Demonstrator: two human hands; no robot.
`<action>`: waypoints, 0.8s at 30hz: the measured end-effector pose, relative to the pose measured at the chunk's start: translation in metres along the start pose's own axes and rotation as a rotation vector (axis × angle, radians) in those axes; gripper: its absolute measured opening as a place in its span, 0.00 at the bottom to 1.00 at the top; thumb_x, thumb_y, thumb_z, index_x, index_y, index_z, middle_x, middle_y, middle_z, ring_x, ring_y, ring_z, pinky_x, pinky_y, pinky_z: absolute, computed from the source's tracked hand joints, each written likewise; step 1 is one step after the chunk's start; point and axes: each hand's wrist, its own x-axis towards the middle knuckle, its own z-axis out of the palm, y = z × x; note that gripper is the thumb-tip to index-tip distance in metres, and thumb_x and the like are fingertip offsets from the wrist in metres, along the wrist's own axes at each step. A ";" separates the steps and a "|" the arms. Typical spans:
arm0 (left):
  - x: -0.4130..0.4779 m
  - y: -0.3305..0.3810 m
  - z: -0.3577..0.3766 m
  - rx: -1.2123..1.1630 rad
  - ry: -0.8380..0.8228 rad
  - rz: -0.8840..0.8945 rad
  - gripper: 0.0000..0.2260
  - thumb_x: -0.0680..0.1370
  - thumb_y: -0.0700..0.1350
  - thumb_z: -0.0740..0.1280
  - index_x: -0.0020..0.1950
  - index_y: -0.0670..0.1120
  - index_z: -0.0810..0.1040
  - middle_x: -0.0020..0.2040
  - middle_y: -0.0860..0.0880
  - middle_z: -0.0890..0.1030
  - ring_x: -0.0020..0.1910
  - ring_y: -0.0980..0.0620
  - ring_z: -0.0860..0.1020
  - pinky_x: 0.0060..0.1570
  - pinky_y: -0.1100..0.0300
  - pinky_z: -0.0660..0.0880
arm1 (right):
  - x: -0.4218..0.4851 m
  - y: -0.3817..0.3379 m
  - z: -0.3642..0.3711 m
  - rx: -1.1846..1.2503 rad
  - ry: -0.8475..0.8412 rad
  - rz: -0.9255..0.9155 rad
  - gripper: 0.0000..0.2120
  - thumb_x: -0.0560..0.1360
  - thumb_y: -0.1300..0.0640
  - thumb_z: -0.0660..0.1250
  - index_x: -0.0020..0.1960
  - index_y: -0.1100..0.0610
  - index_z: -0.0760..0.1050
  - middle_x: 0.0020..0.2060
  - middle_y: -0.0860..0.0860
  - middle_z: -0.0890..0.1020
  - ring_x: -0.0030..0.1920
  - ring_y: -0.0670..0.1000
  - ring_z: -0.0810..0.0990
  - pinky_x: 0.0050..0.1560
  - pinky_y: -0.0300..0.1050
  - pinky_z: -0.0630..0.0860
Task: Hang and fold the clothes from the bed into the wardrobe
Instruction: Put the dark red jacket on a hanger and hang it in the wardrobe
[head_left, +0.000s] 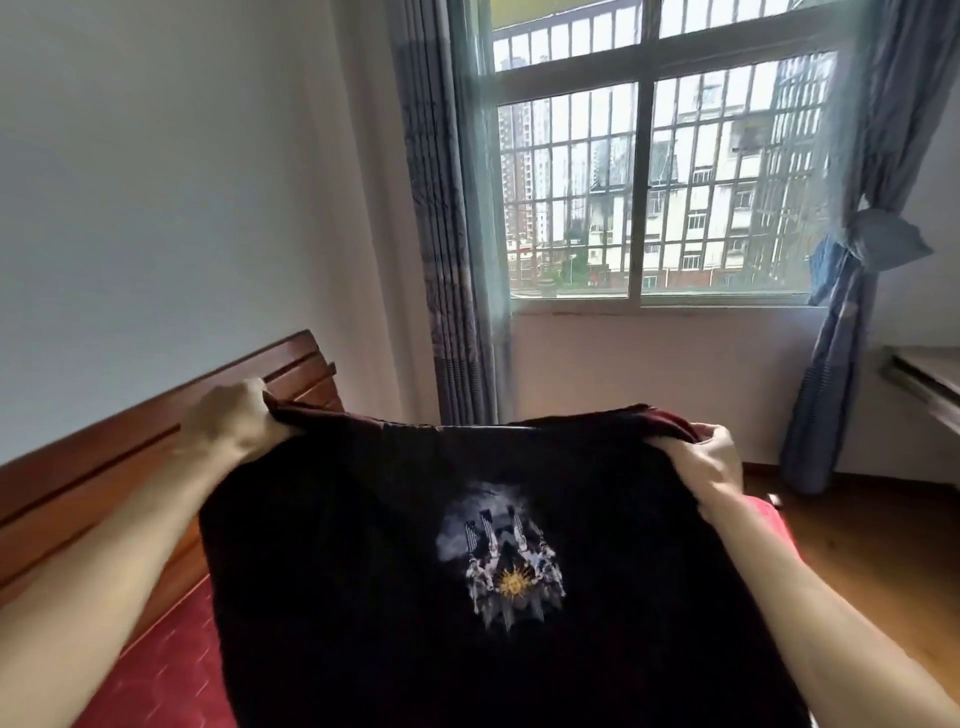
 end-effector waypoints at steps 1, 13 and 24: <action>-0.002 -0.006 0.008 0.081 -0.057 -0.013 0.28 0.66 0.70 0.71 0.45 0.46 0.79 0.44 0.44 0.83 0.43 0.42 0.80 0.43 0.56 0.76 | -0.003 -0.005 0.004 -0.139 0.069 -0.036 0.24 0.63 0.45 0.77 0.54 0.55 0.77 0.47 0.54 0.83 0.48 0.57 0.81 0.48 0.47 0.76; -0.061 0.004 0.008 -0.818 -0.620 -0.269 0.13 0.63 0.41 0.82 0.43 0.39 0.86 0.44 0.42 0.87 0.43 0.45 0.86 0.43 0.55 0.82 | -0.078 -0.073 0.064 -0.274 -0.466 -0.004 0.11 0.61 0.51 0.72 0.38 0.57 0.83 0.38 0.54 0.86 0.40 0.54 0.84 0.43 0.48 0.82; -0.131 0.040 -0.080 -1.289 -0.203 -0.488 0.21 0.63 0.48 0.79 0.52 0.40 0.84 0.50 0.40 0.85 0.44 0.45 0.84 0.48 0.52 0.82 | -0.226 -0.146 0.125 0.180 -0.830 -0.362 0.27 0.61 0.49 0.77 0.57 0.50 0.73 0.47 0.47 0.83 0.46 0.46 0.83 0.46 0.42 0.81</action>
